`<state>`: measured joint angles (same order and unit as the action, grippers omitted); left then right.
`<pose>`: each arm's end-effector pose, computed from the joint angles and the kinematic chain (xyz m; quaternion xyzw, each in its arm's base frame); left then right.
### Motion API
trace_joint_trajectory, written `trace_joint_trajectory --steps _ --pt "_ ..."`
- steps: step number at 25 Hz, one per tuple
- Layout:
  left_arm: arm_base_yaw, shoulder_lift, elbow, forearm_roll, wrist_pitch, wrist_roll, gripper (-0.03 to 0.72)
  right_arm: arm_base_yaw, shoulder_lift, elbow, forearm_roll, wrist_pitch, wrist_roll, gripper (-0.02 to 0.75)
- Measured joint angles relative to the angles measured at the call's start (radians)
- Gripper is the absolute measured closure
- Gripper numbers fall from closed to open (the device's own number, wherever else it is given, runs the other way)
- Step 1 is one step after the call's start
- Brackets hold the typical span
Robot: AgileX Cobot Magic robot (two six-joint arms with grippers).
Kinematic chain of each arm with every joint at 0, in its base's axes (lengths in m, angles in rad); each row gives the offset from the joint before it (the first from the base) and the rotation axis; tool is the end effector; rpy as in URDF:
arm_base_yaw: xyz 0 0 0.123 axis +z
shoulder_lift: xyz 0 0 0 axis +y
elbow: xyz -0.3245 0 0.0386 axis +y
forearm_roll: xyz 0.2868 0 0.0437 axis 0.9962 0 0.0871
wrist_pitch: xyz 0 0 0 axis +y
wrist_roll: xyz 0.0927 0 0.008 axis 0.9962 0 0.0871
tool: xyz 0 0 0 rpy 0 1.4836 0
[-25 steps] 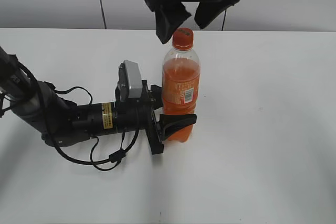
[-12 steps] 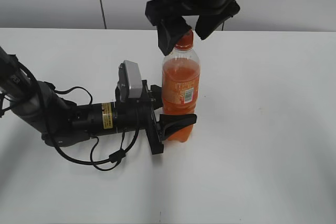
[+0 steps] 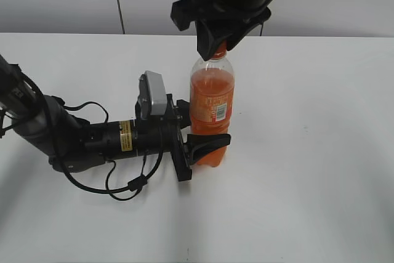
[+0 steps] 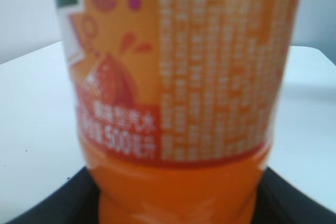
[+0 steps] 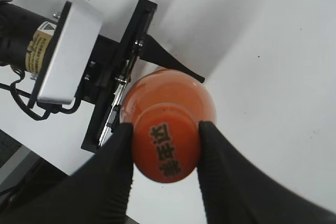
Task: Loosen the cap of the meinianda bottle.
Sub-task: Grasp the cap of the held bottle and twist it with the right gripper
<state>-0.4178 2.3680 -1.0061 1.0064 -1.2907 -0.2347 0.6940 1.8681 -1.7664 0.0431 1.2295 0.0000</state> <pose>0.3483 -0.2373 0.0399 0.4782 0.5732 -0.4180 0.5177 0.3446 0.2917 0.3482 -0.3319 0.9290 0.0753 0.1457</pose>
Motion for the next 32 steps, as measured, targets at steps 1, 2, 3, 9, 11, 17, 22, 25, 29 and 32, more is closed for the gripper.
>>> trace_joint_trajectory --steps 1,2,3,9,11,17,22,25,29,32 --pt "0.000 0.000 0.000 0.000 0.000 0.000 0.288 0.000 0.000 0.000 0.000 0.000 0.000 0.448" --pt "0.000 0.000 0.000 -0.001 0.000 0.000 0.288 0.000 0.000 0.000 -0.001 0.000 0.000 0.461" --pt "0.000 0.000 0.000 -0.001 0.000 0.000 0.288 0.000 0.000 0.000 -0.001 0.000 0.000 0.461" --pt "0.000 0.000 0.000 -0.001 0.000 0.000 0.288 0.000 0.000 0.000 -0.001 0.000 -0.091 0.461" --pt "0.000 0.000 0.000 0.000 0.000 0.001 0.288 0.000 0.000 0.000 -0.001 0.000 -0.159 0.461" --pt "0.001 0.000 0.000 0.005 0.000 0.004 0.288 0.000 -0.001 0.000 0.001 0.000 -0.387 0.461" --pt "0.001 0.000 0.000 0.007 0.000 0.005 0.288 0.000 -0.001 0.000 0.002 0.001 -0.605 0.461" --pt "0.001 0.000 0.000 0.008 0.000 0.006 0.288 0.000 -0.002 0.000 0.002 0.002 -0.735 0.461" --pt "0.001 0.000 0.000 0.009 0.000 0.005 0.288 0.000 -0.004 0.000 0.005 0.008 -0.919 0.461" --pt "0.001 0.000 0.000 0.011 0.000 0.005 0.288 0.000 -0.005 0.000 0.007 0.010 -1.039 0.461"
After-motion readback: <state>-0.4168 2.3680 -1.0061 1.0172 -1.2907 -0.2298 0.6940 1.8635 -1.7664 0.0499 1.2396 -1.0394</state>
